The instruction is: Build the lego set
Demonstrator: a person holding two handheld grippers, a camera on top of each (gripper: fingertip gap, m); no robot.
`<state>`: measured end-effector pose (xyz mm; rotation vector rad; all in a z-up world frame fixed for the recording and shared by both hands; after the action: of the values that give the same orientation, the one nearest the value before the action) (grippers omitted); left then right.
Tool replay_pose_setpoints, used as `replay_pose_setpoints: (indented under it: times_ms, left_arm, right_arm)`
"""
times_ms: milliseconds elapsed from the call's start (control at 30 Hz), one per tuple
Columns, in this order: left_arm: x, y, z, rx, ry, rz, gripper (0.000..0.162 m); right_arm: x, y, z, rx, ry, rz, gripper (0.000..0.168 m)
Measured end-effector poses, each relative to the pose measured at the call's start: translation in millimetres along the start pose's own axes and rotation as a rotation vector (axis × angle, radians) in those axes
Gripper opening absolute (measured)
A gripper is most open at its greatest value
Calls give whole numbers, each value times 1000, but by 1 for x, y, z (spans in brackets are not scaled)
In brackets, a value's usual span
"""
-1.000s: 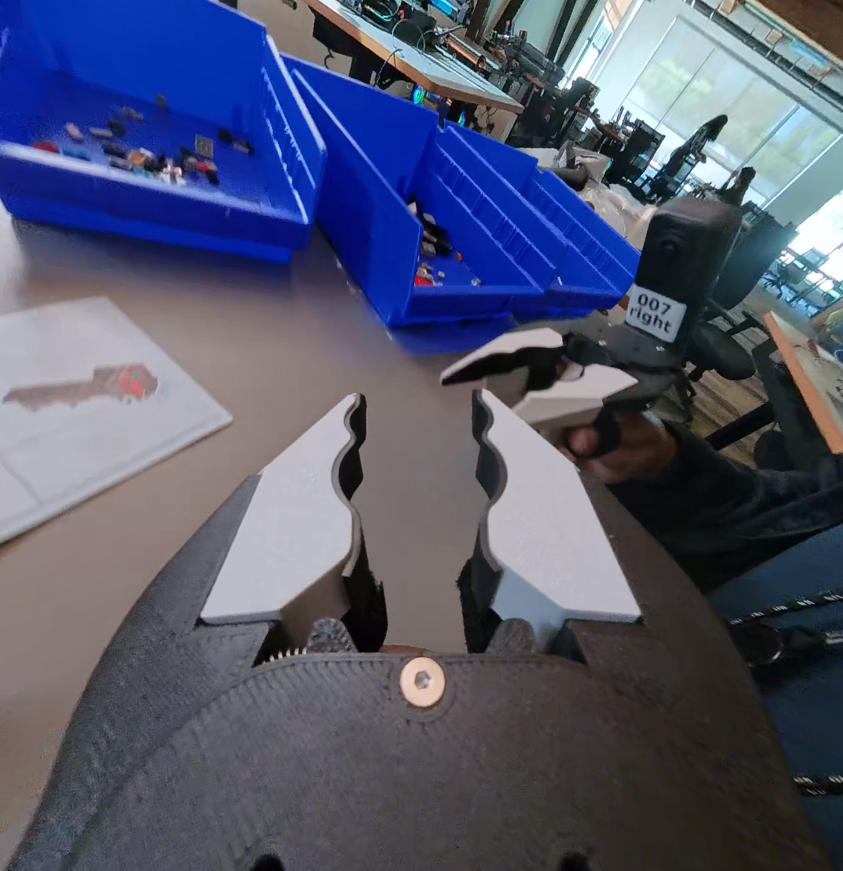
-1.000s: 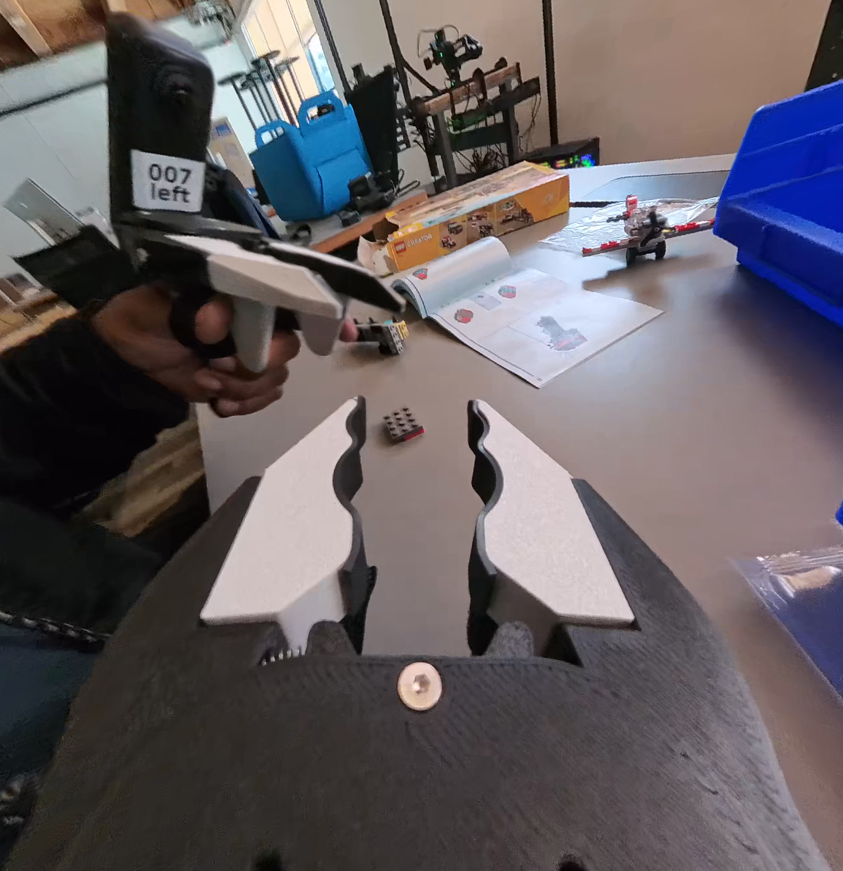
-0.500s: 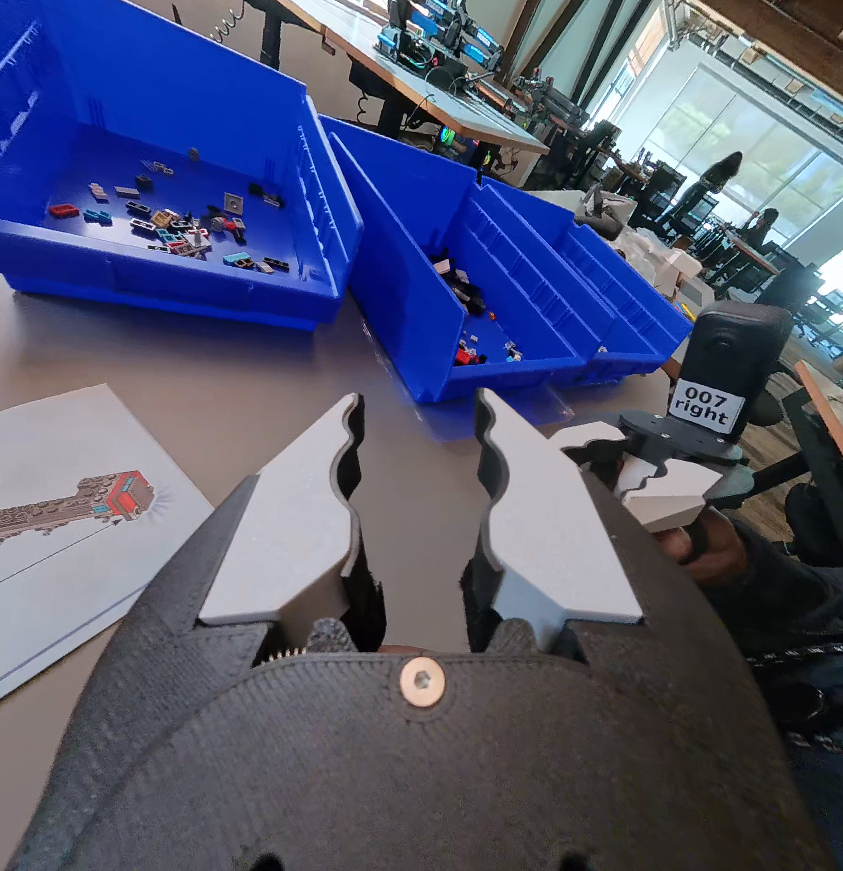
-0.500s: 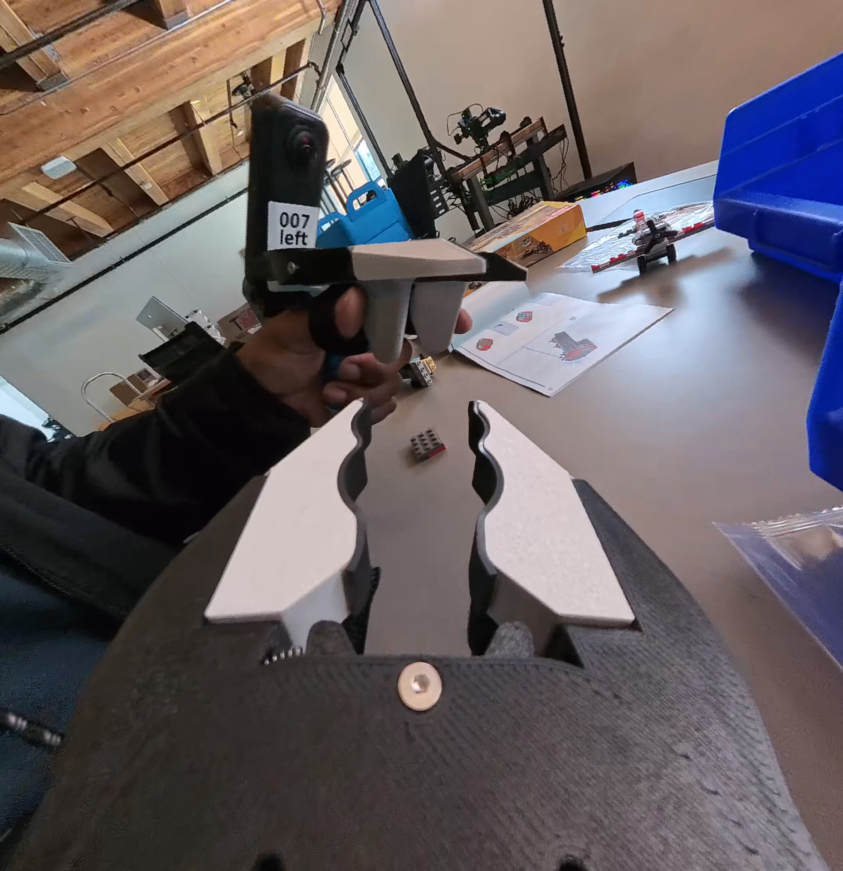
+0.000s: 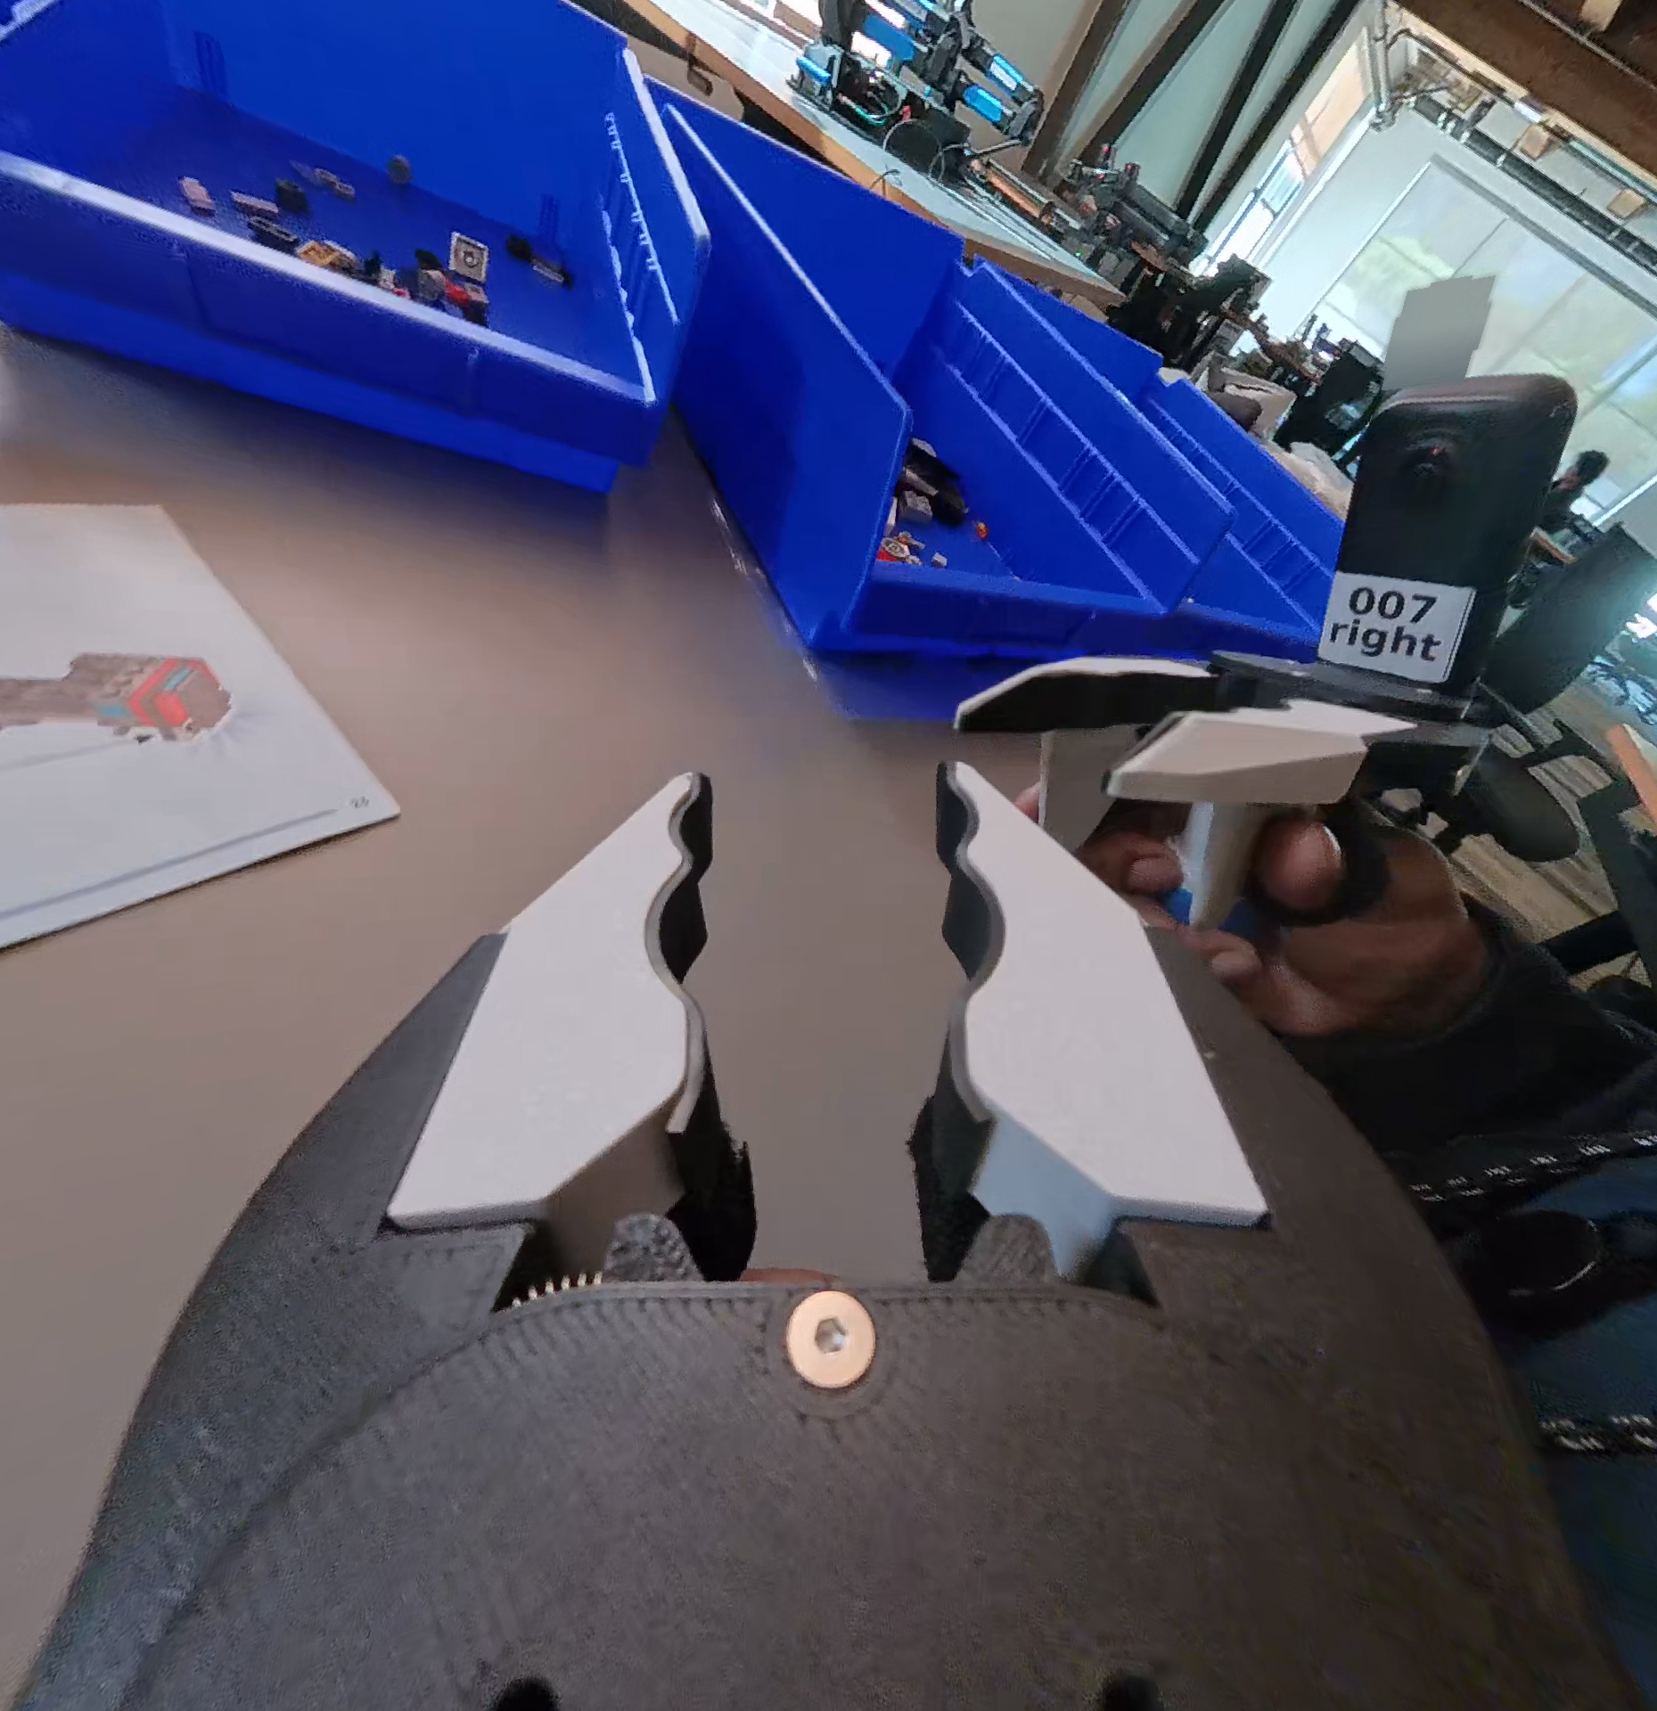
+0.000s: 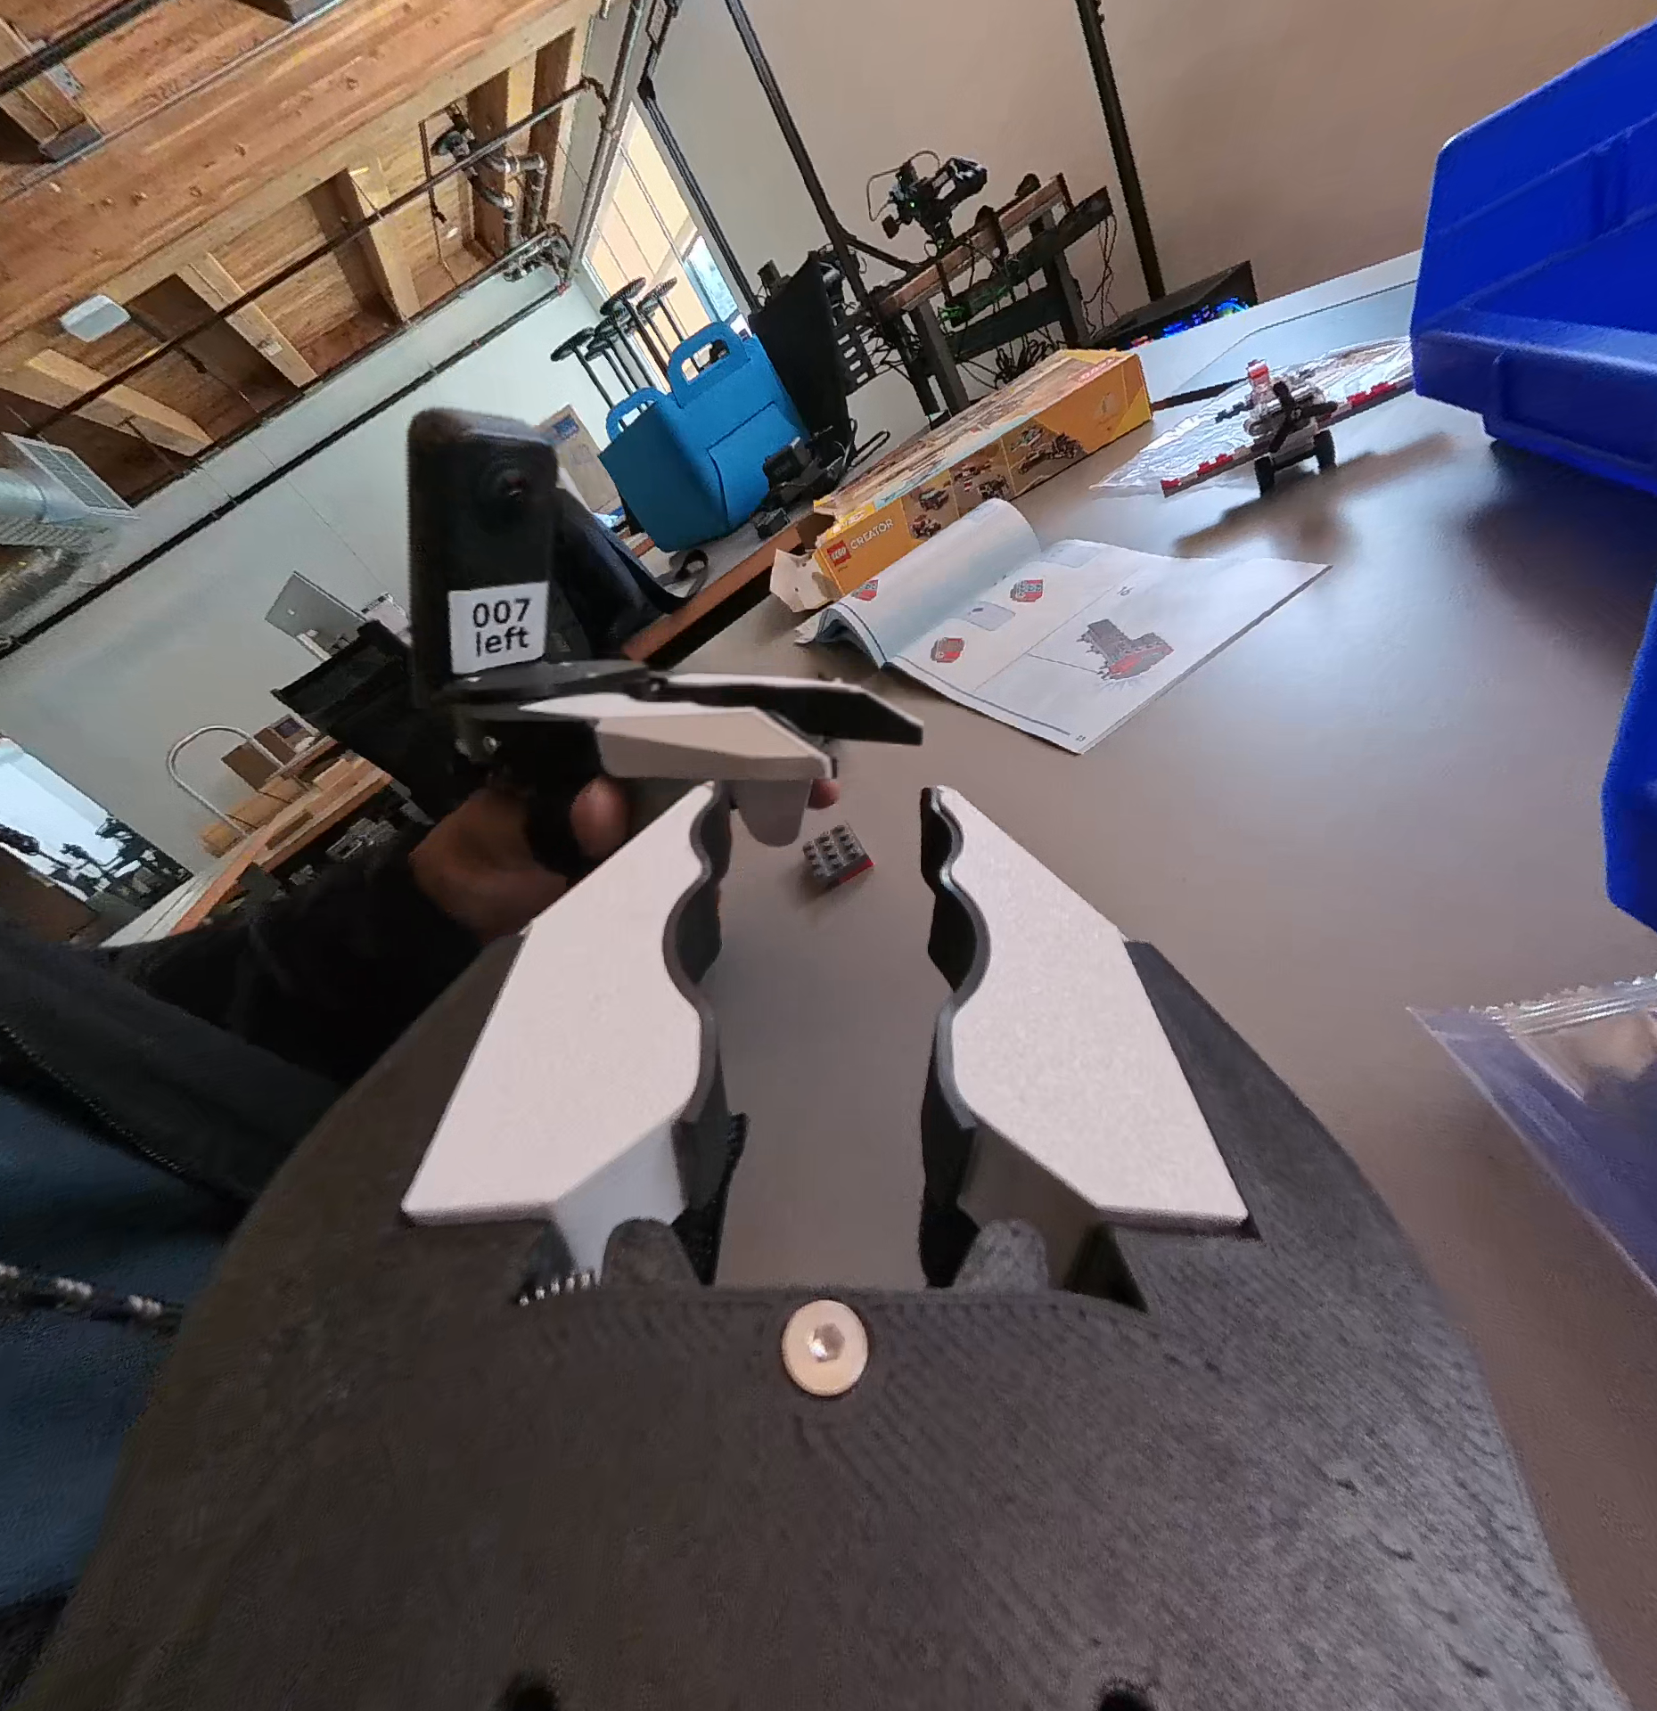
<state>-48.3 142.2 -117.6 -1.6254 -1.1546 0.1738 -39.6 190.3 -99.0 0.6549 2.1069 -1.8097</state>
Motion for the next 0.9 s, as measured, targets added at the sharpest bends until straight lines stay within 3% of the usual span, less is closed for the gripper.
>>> replay_pose_setpoints:
  times_ms: [567,900]
  left_arm:
    - [-7,18,-4,10,-37,-55,48]
    - [-6,27,7,-69,-128,22,47]
  right_arm:
    - [4,4,4,-34,23,18,41]
    - [4,4,3,-25,11,37,41]
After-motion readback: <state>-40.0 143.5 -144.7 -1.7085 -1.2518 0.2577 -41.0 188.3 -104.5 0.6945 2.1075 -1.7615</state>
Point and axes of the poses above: each gripper's, where its closed fingertips meet, z out along the fingers, y out of its underside, x = y × z across the jaws, the point moved 1 cm from there along -z, back along the fingers, and after that the axes turned 9 degrees about -x, right-handed, at the moved point
